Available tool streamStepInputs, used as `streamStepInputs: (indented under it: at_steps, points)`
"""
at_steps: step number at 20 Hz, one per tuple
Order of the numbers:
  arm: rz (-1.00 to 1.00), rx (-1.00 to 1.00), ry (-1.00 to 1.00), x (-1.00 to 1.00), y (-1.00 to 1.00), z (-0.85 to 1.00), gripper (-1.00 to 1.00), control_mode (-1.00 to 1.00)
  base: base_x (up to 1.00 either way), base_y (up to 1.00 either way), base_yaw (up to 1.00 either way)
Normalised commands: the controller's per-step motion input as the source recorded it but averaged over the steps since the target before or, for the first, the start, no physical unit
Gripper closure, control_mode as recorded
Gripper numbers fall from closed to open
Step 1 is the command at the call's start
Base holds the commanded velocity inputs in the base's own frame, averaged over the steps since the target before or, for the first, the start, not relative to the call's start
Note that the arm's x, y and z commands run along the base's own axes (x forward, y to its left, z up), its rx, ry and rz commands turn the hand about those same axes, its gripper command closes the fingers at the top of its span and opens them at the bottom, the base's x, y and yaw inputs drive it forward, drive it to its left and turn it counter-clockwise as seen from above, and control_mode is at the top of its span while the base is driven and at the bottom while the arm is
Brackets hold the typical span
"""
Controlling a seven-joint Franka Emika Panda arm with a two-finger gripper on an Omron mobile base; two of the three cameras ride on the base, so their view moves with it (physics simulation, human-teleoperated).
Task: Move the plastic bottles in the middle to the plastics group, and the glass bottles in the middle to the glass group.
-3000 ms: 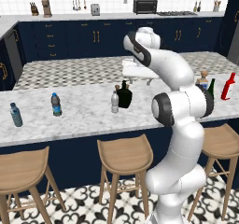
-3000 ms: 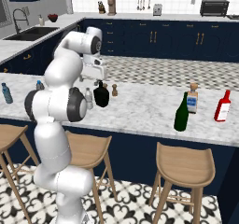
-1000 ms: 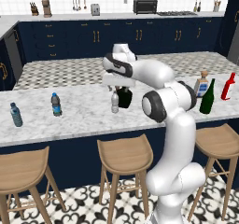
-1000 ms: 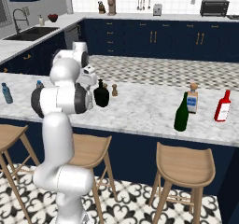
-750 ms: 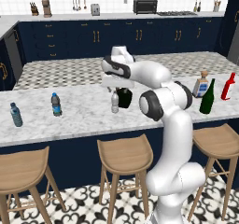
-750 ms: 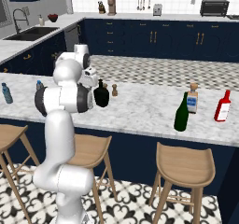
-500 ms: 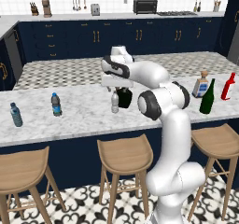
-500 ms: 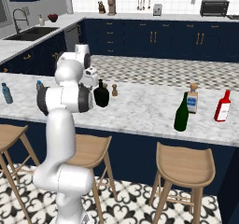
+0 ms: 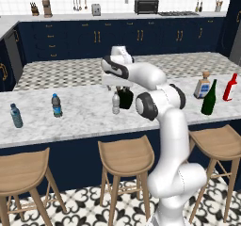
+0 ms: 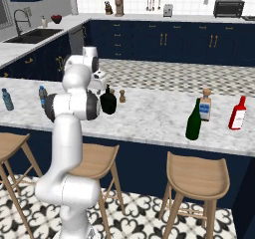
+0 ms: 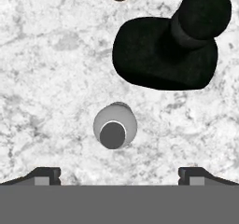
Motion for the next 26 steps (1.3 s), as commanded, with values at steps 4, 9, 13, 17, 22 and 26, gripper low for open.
streamStepInputs:
  at_steps: [4, 9, 13, 17, 22, 26]
  points:
    - [0.0, 0.0, 0.0, 0.04, 0.0, -0.25, -1.0, -1.0, 0.0, 0.0, 0.0]
    - [0.0, 0.0, 0.0, 0.04, 0.0, -0.3, -1.0, -1.0, 0.0, 0.0, 0.0]
    - [0.0, 0.0, 0.0, 0.08, 0.0, -0.07, -1.0, -1.0, 0.0, 0.0, 0.0]
    - [0.0, 0.0, 0.0, 0.0, 0.0, -0.02, -1.0, -1.0, 0.0, 0.0, 0.0]
    - [0.0, 0.0, 0.0, 0.0, 0.0, -0.13, -1.0, -1.0, 0.0, 0.0, 0.0]
    - [0.0, 0.0, 0.0, 0.0, 0.0, -0.11, -1.0, -1.0, 0.0, 0.0, 0.0]
